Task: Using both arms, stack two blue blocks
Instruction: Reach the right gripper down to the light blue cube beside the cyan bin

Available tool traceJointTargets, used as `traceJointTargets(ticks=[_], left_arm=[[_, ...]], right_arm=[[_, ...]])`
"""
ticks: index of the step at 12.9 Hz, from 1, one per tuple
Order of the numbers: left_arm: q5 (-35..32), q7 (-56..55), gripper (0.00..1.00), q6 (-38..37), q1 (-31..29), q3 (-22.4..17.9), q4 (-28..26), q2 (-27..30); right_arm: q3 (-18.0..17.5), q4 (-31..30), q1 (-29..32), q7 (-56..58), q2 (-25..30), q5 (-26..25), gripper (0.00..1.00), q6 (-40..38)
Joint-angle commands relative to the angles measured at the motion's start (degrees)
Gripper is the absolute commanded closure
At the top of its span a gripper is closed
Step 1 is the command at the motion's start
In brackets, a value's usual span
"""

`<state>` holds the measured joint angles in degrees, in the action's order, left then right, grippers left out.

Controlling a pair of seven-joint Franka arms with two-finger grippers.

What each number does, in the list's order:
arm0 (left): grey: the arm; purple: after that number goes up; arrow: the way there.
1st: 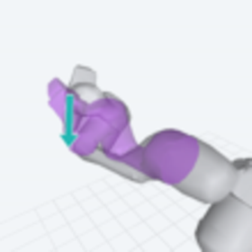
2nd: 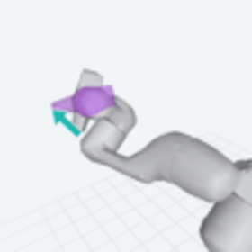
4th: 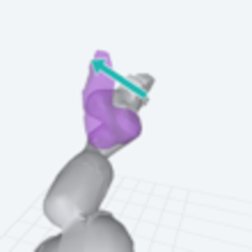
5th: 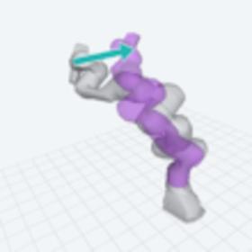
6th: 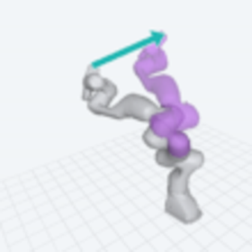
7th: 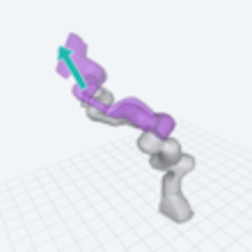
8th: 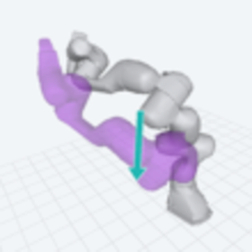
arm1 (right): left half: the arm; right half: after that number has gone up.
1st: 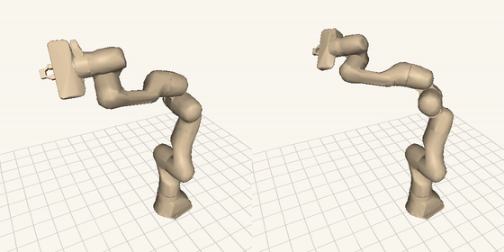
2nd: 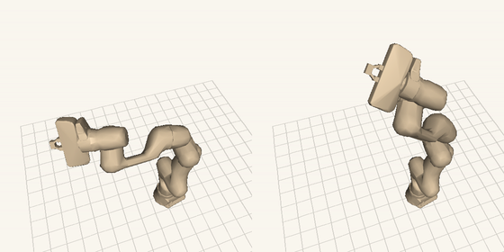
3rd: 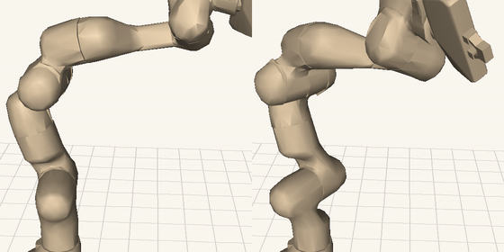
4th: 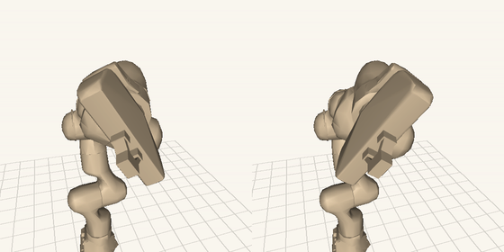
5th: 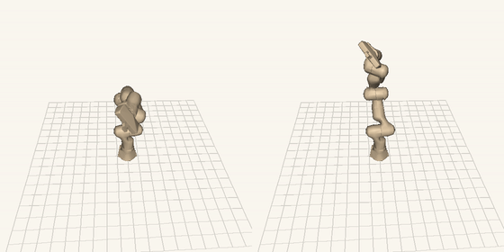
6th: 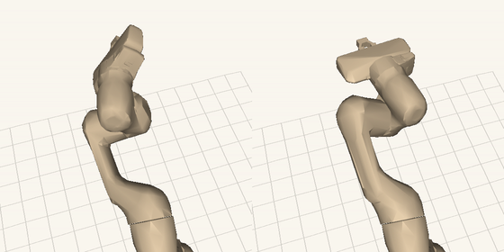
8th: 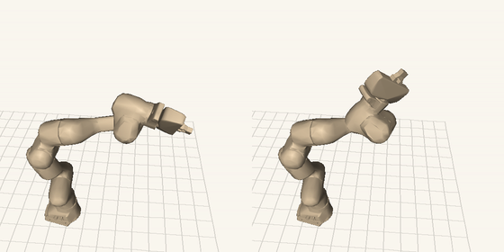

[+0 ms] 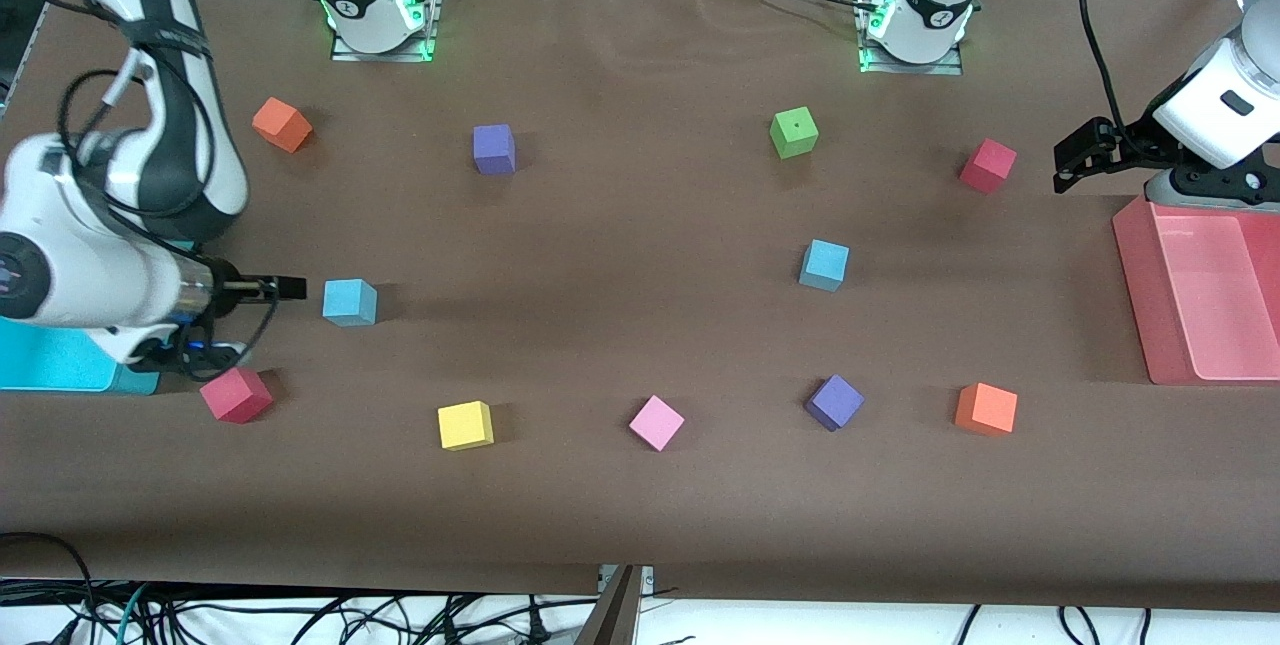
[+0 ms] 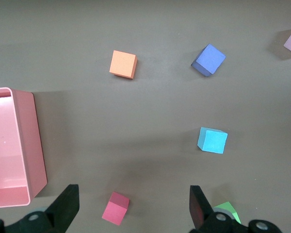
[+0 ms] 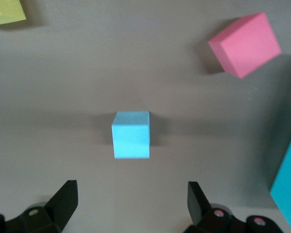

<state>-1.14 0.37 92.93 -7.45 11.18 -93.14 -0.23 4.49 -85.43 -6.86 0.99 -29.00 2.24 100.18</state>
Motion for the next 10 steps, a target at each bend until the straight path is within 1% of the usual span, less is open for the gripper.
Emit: traceJointTargets(ticks=[1,4,6,10], left_arm=[[1.14,0.77,0.0,-0.64,-0.38,0.07,0.77,0.14],[1.14,0.77,0.0,-0.64,-0.38,0.07,0.77,0.14],[1.14,0.77,0.0,-0.64,-0.38,0.16,0.77,0.05],[1.14,0.77,0.0,-0.73,-0.46,0.16,0.77,0.14]], right_arm=[[-0.1,-1.39,-0.78,-0.37,-3.07,0.75,0.0,5.18],[-0.1,-8.5,-0.78,-0.37,-3.7,0.75,0.0,15.45],[-0.1,-12.2,-0.87,-0.29,-3.96,0.75,0.0,20.12],[-0.18,-14.58,-1.31,-0.11,-3.96,0.75,0.0,21.81]])
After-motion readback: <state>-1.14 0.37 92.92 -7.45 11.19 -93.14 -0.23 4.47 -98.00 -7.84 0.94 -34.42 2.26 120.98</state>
